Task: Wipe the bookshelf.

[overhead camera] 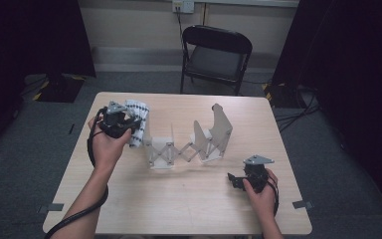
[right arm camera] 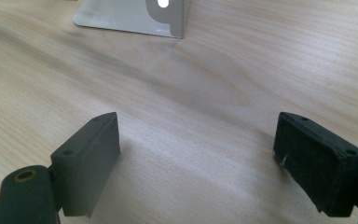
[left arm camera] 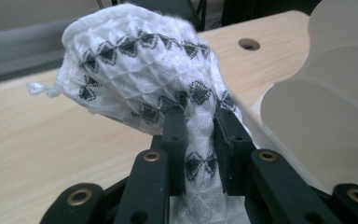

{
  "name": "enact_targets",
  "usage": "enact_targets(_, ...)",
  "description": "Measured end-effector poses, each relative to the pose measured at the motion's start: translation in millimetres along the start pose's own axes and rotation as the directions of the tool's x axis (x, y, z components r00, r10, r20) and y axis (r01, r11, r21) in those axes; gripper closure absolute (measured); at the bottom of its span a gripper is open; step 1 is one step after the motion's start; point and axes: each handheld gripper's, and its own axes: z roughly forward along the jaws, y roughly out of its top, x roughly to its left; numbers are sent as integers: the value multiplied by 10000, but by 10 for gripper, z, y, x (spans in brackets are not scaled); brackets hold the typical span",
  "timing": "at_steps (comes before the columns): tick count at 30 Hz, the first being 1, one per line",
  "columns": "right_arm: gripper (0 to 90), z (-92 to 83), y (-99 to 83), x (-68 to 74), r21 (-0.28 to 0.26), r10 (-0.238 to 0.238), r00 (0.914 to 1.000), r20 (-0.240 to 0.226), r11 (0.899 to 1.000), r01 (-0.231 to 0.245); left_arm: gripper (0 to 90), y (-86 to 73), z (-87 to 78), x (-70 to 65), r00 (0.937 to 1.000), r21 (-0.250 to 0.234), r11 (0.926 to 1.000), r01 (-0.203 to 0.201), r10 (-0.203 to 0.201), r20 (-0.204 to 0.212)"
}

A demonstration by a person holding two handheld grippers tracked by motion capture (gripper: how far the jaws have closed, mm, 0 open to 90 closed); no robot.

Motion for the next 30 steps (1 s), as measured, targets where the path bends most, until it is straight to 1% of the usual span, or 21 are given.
enact_targets(2, 138, 0, 0, 0, -2, 0, 10000, 1, 10000, 0, 757, -78, 63, 10, 9999, 148, 9998, 115, -116, 49)
enact_targets(5, 138, 0, 0, 0, -2, -4, 10000, 0, 10000, 4, 757, -179, 166, 17, 9999, 359, 9993, 131, -134, 78)
enact_targets(6, 138, 0, 0, 0, -3, -2, 10000, -1, 10000, 2, 756, -209, 205, 23, 10000, 464, 9989, 72, -74, 53)
enact_targets(7, 138, 0, 0, 0, -3, -2, 10000, -1, 10000, 2, 755, -209, 205, 23, 10000, 464, 9989, 72, -74, 53)
enact_targets(8, 138, 0, 0, 0, 5, 3, 10000, -9, 10000, -3, 755, -279, 284, 36, 9999, 572, 9982, 153, -155, 30)
enact_targets(12, 138, 0, 0, 1, -1, -2, 10000, -13, 10000, 2, 753, -392, 407, 55, 9998, 837, 9963, 195, -199, 38)
enact_targets(14, 138, 1, 0, 0, -5, -10, 10000, -14, 10000, 10, 751, -435, 454, 58, 9996, 853, 9960, 272, -276, 39)
enact_targets(16, 139, 1, 0, -1, -6, -11, 10000, -18, 10000, 11, 748, -480, 481, 61, 9996, 940, 9952, 267, -276, 76)
enact_targets(18, 139, 0, 0, 0, 1, -9, 10000, -21, 10000, 9, 742, -538, 507, 47, 9993, 991, 9944, 366, -375, 82)
enact_targets(20, 139, 0, 0, 0, -2, -14, 10000, -25, 10000, 14, 740, -609, 524, 40, 9990, 1215, 9918, 398, -418, 140)
enact_targets(22, 138, 0, 0, 1, -2, -17, 10000, -26, 10000, 17, 735, -691, 537, 36, 9986, 1249, 9910, 489, -509, 132)
enact_targets(23, 139, 0, 0, 1, -2, -16, 10000, -26, 10000, 16, 728, -727, 545, 35, 9987, 1304, 9904, 452, -476, 155)
enact_targets(25, 138, 2, 1, -1, -13, -40, 10000, -40, 10000, 40, 703, -794, 568, 39, 9985, 1299, 9903, 499, -522, 143)
enact_targets(26, 138, 2, 1, -1, -11, -40, 10000, -40, 10000, 40, 674, -816, 578, 45, 9987, 1276, 9906, 489, -501, 66)
enact_targets(27, 138, 2, 1, -1, -12, -43, 10000, -40, 10000, 43, 637, -831, 582, 47, 9985, 1228, 9909, 550, -551, -23)
enact_targets(29, 138, 2, 1, 0, -11, -43, 10000, -37, 10000, 43, 605, -842, 566, 48, 9981, 1220, 9907, 606, -610, -6)
enact_targets(30, 138, 2, 1, 0, -10, -45, 10000, -38, 10000, 45, 591, -842, 555, 42, 9986, 1196, 9914, 533, -537, 5)
